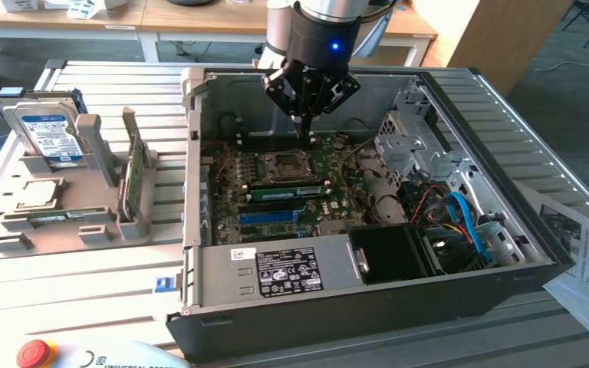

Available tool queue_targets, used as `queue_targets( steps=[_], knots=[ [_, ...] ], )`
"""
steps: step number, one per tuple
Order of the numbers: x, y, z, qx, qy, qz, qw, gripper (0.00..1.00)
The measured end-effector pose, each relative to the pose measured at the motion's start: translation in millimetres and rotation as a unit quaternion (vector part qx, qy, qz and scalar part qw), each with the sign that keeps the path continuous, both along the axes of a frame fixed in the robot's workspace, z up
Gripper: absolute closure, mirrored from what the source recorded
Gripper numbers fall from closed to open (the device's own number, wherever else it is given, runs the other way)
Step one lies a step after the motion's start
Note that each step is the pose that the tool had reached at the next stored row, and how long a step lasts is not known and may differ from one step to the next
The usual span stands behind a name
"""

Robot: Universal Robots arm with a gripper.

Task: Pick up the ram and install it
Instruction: 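Press down the ram until it locks into place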

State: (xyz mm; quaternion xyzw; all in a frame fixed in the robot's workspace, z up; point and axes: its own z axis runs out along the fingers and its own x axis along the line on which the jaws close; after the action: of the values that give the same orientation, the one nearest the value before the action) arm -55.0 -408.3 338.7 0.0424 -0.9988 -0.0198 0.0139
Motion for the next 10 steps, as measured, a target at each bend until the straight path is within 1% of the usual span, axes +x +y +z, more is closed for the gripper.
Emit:
queue_targets(
  steps=[5, 10],
  knots=[
    [0.0, 0.0, 0.0, 0.0001, 0.0, -0.001, 1.0, 0.89],
    [0.1, 0.0, 0.0, 0.0001, 0.0, -0.008, 1.0, 0.89]
  ],
)
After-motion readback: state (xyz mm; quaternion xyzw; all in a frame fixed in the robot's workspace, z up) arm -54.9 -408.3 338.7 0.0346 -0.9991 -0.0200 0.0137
